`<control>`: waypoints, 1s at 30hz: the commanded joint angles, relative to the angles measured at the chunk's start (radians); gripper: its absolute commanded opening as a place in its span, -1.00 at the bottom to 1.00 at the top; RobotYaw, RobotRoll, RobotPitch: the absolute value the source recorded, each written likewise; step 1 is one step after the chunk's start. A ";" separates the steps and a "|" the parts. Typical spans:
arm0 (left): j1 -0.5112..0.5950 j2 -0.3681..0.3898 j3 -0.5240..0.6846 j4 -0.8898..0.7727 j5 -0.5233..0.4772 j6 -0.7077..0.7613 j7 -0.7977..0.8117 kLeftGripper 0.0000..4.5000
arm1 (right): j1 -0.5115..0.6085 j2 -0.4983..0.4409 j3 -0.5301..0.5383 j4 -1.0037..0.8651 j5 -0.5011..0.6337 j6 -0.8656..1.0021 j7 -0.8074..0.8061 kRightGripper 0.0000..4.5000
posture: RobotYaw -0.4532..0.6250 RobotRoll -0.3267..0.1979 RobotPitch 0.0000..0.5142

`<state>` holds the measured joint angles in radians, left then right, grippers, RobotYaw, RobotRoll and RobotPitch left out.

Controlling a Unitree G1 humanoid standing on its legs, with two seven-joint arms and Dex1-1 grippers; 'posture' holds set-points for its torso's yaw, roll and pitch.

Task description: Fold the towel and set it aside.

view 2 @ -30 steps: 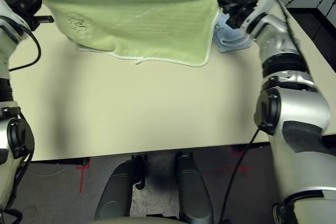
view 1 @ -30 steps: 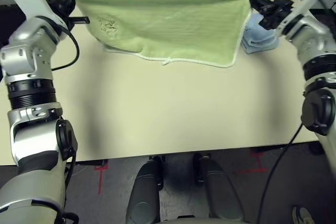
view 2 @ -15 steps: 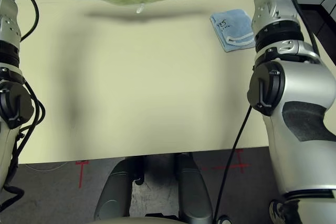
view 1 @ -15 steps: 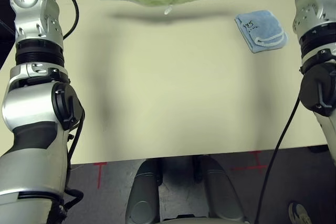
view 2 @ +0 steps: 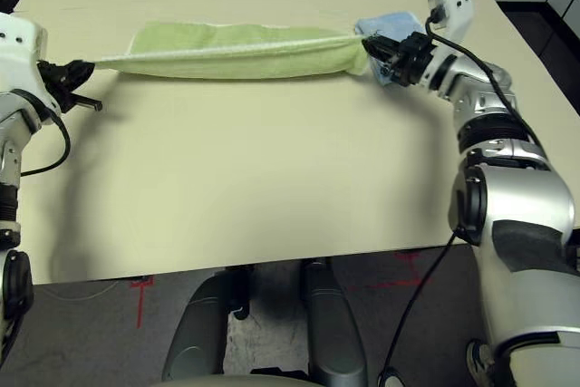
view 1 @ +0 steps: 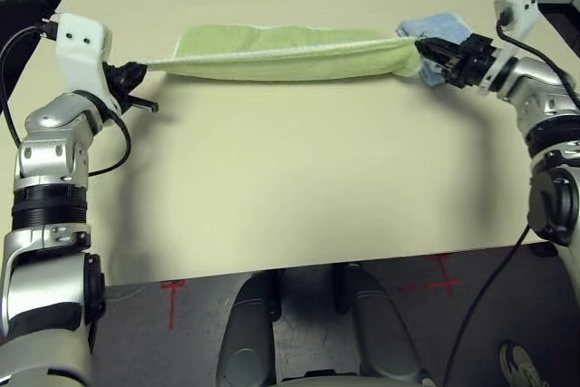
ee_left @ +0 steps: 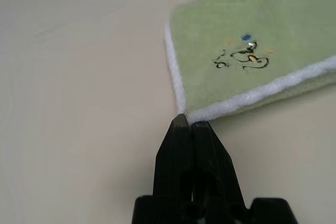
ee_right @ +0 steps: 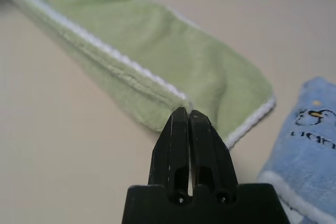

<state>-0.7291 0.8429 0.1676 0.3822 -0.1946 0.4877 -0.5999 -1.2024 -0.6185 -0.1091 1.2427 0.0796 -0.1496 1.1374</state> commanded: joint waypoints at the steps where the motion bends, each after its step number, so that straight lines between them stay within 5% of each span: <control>1: 0.030 0.055 -0.029 -0.043 0.001 0.082 -0.082 -0.99 | 0.026 -0.050 0.062 -0.015 -0.073 -0.068 0.060 -1.00 | -0.22 0.25 0.12; 12: 0.156 0.297 -0.120 -0.223 -0.078 0.234 -0.514 -0.99 | 0.046 -0.119 0.159 -0.050 -0.110 -0.096 0.460 -1.00 | -0.22 0.25 0.09; 21: 0.174 0.437 -0.189 -0.259 -0.168 0.264 -0.868 -0.99 | 0.099 -0.197 0.427 -0.134 -0.008 -0.134 0.477 -1.00 | -0.23 0.25 0.07; 24: 0.146 0.464 -0.246 -0.232 -0.144 0.227 -0.971 -0.99 | 0.118 -0.241 0.558 -0.192 0.066 -0.163 0.477 -1.00 | -0.23 0.25 0.07; 30: 0.095 0.526 -0.380 -0.210 -0.213 0.165 -1.015 -0.99 | 0.109 -0.370 0.779 -0.437 0.409 0.043 0.477 -1.00 | -0.24 0.25 0.07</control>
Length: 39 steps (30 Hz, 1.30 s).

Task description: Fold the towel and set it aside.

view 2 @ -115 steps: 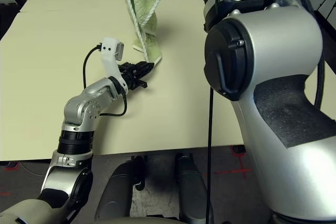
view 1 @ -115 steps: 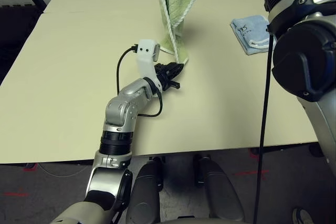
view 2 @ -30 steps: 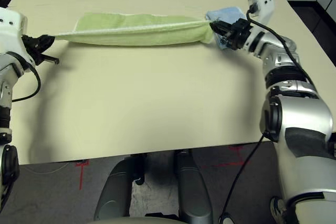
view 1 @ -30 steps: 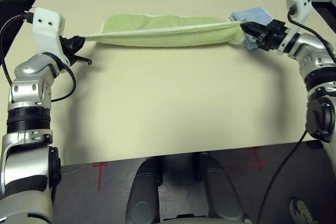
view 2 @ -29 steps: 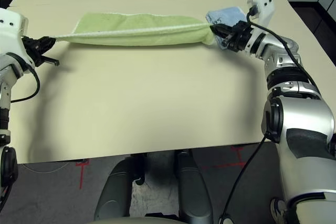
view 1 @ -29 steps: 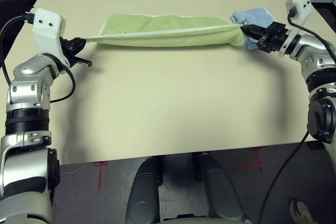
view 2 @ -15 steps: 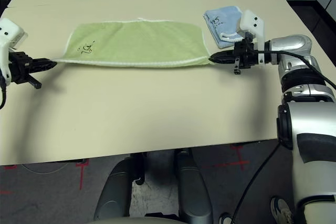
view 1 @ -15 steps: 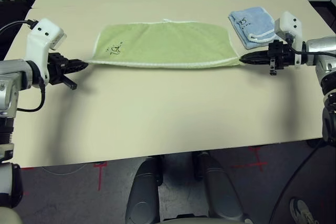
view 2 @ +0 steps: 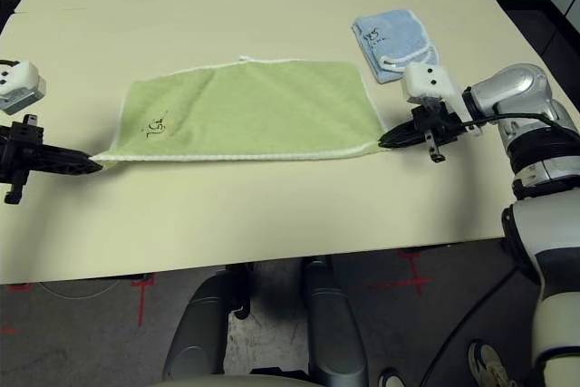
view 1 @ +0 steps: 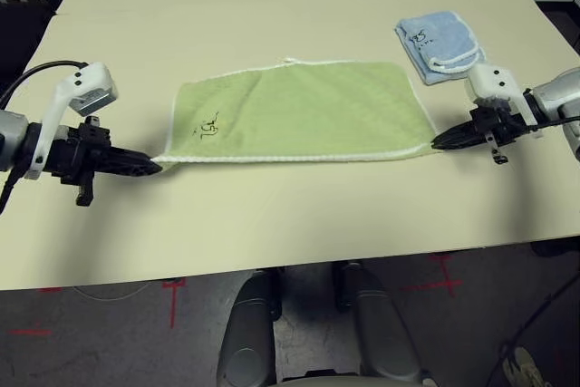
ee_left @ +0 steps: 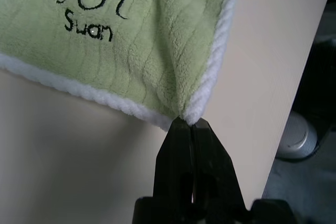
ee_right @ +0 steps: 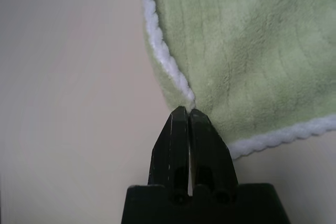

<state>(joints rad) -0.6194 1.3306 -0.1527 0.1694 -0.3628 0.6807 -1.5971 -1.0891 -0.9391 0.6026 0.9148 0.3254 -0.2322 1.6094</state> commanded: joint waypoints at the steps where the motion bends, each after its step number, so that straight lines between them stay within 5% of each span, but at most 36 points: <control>1: -0.027 0.046 -0.080 0.008 -0.060 -0.040 -0.017 -0.99 | -0.014 -0.076 0.090 -0.165 0.230 0.199 0.005 -1.00 | -0.24 0.25 0.07; 5: -0.091 0.051 -0.144 0.050 -0.073 -0.070 -0.017 -0.99 | -0.051 -0.139 0.185 -0.246 0.283 0.234 0.005 -1.00 | -0.27 0.25 0.03; 13: -0.110 0.148 -0.241 0.101 -0.108 -0.146 -0.017 -0.99 | -0.127 -0.178 0.380 -0.104 0.095 -0.026 0.005 -1.00 | -0.26 0.25 0.02; 22: -0.104 0.178 -0.324 0.150 -0.085 -0.267 -0.017 -0.99 | -0.152 -0.143 0.458 -0.032 0.088 -0.108 0.005 -1.00 | -0.25 0.25 0.02; 34: -0.393 -0.015 -0.372 0.414 0.108 -0.384 -0.017 -0.99 | -0.236 0.009 0.154 0.318 -0.198 -0.207 0.000 -1.00 | -0.25 0.25 -0.01; 39: -0.548 -0.146 -0.352 0.581 0.259 -0.447 -0.013 -0.99 | -0.268 0.037 0.083 0.363 -0.368 -0.222 -0.178 -1.00 | -0.27 0.25 0.00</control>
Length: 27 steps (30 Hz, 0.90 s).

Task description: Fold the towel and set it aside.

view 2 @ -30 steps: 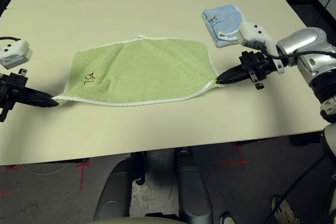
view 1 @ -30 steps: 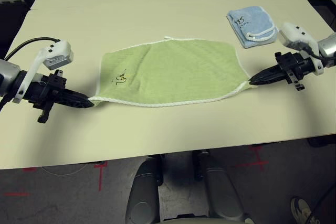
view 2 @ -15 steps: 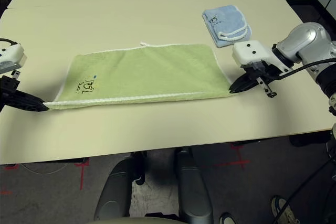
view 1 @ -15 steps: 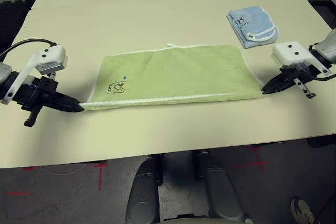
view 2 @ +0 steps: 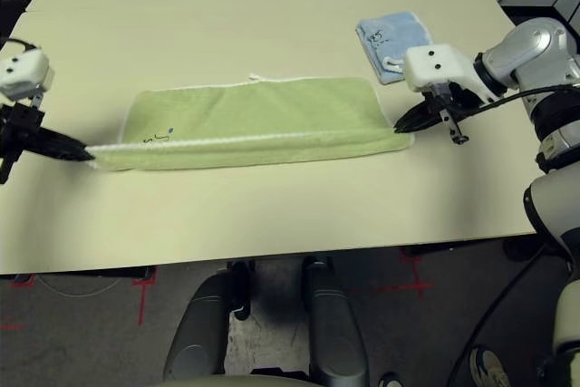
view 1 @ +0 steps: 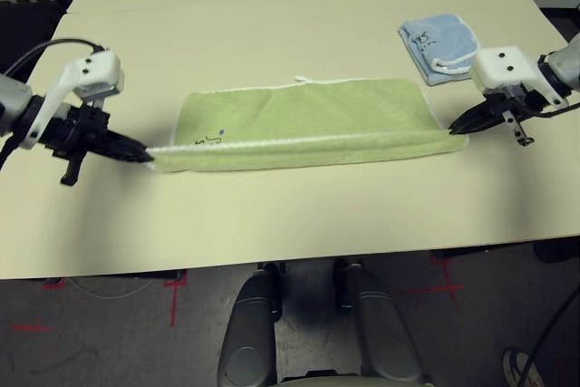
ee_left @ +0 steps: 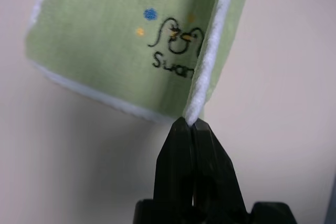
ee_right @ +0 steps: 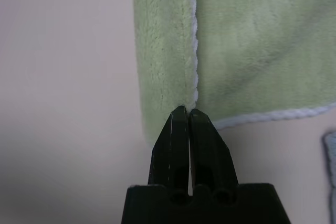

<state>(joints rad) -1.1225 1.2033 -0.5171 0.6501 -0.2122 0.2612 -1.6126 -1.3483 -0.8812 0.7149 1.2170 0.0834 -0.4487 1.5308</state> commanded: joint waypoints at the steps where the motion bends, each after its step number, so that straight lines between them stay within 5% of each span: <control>1: -0.059 -0.039 0.022 0.125 0.129 -0.036 0.005 -0.99 | -0.013 -0.015 -0.043 0.065 -0.154 -0.007 -0.133 -1.00 | -0.27 0.25 0.00; 12: -0.122 -0.186 0.122 0.274 0.274 -0.151 0.158 -0.99 | -0.020 0.045 -0.176 0.093 -0.333 -0.049 -0.371 -1.00 | -0.25 0.25 0.00; 27: -0.155 -0.188 0.158 0.387 0.394 -0.206 0.142 -0.99 | -0.057 0.141 -0.303 0.079 -0.418 -0.011 -0.560 -1.00 | -0.26 0.25 0.01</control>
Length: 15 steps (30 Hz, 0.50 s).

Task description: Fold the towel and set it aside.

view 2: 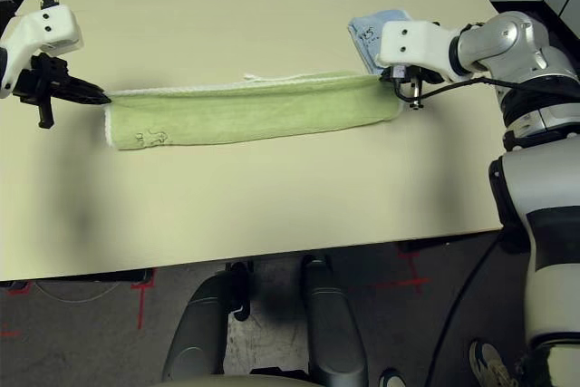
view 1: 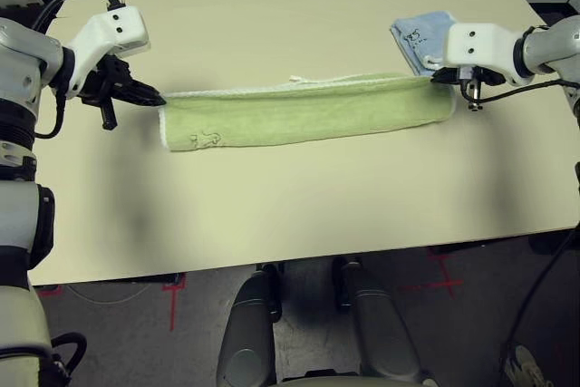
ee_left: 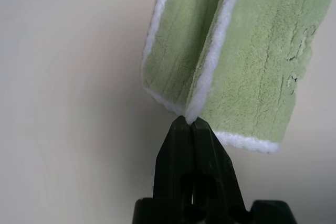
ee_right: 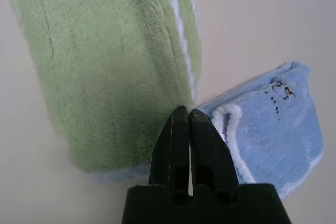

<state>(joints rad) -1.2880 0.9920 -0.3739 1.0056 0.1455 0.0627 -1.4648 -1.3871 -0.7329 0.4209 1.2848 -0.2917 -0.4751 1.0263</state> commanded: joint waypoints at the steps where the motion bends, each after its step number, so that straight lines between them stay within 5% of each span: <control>1: 0.013 0.021 0.020 0.034 0.040 -0.009 -0.001 -0.99 | -0.021 -0.003 -0.009 0.011 -0.055 0.015 -0.072 -1.00 | -0.26 0.25 0.01; 15: 0.004 -0.018 0.046 0.096 0.068 -0.073 0.072 -0.99 | -0.027 0.009 0.003 0.015 -0.159 0.007 -0.086 -1.00 | -0.26 0.25 0.01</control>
<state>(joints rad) -1.2843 0.9644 -0.3339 1.0745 0.1825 -0.0009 -1.4061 -1.4100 -0.7010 0.4208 1.2834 -0.4229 -0.4836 0.9462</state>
